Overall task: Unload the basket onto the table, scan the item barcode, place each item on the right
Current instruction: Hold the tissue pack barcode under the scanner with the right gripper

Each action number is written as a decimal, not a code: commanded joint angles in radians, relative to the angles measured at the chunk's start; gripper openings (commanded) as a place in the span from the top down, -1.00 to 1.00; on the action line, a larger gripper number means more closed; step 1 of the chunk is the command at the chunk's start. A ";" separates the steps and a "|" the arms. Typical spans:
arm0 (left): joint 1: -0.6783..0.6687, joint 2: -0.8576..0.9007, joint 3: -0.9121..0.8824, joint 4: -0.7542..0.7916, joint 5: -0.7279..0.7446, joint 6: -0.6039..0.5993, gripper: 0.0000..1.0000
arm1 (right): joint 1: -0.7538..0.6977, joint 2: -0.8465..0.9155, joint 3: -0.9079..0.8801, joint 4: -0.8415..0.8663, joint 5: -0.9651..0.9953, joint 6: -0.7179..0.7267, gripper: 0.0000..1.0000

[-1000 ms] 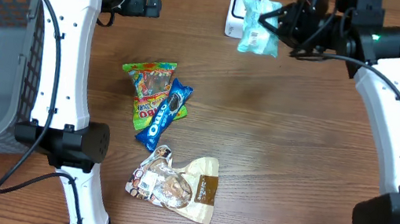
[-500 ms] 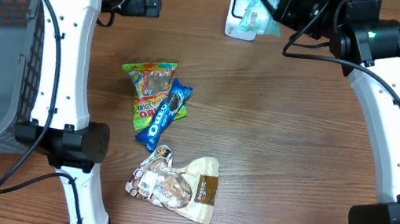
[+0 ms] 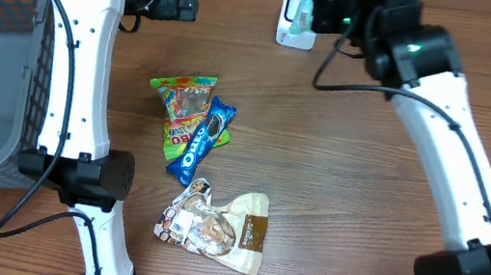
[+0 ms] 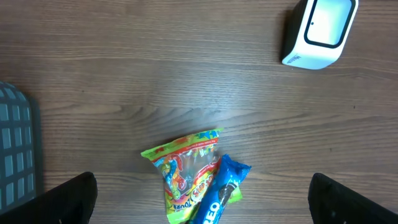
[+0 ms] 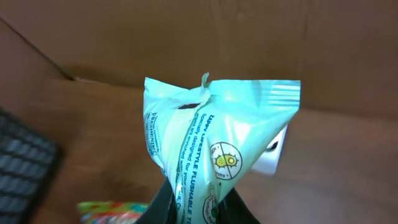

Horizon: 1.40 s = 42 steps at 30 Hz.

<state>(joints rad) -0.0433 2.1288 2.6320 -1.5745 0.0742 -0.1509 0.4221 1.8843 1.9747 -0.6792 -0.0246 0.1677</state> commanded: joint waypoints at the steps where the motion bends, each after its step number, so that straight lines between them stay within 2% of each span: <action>1: 0.004 0.010 0.005 0.003 -0.003 -0.003 -0.99 | 0.051 0.101 0.027 0.076 0.215 -0.227 0.92; 6: 0.004 0.010 0.005 0.003 -0.003 -0.003 -1.00 | 0.074 0.236 0.027 0.231 0.364 -0.471 0.92; 16: 0.004 0.010 0.006 0.003 -0.003 -0.003 -1.00 | 0.073 0.404 0.027 0.559 0.408 -0.850 0.92; 24: 0.004 0.010 0.005 0.003 -0.003 -0.003 -0.99 | 0.073 0.485 0.027 0.745 0.464 -1.146 0.92; 30: 0.004 0.010 0.005 0.003 -0.003 -0.003 -1.00 | 0.050 0.561 0.027 0.997 0.468 -1.230 0.92; 33: 0.004 0.010 0.005 0.003 -0.003 -0.003 -0.99 | 0.037 0.603 0.027 1.105 0.423 -1.361 0.92; 37: 0.004 0.010 0.005 0.003 -0.003 -0.003 -0.99 | 0.018 0.649 0.027 1.156 0.346 -1.490 0.92; 42: 0.004 0.010 0.005 0.003 -0.003 -0.003 -1.00 | 0.001 0.675 0.027 1.167 0.307 -1.504 0.92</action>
<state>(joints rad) -0.0433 2.1288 2.6320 -1.5745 0.0742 -0.1509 0.4324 2.5473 1.9785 0.4644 0.3275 -1.2819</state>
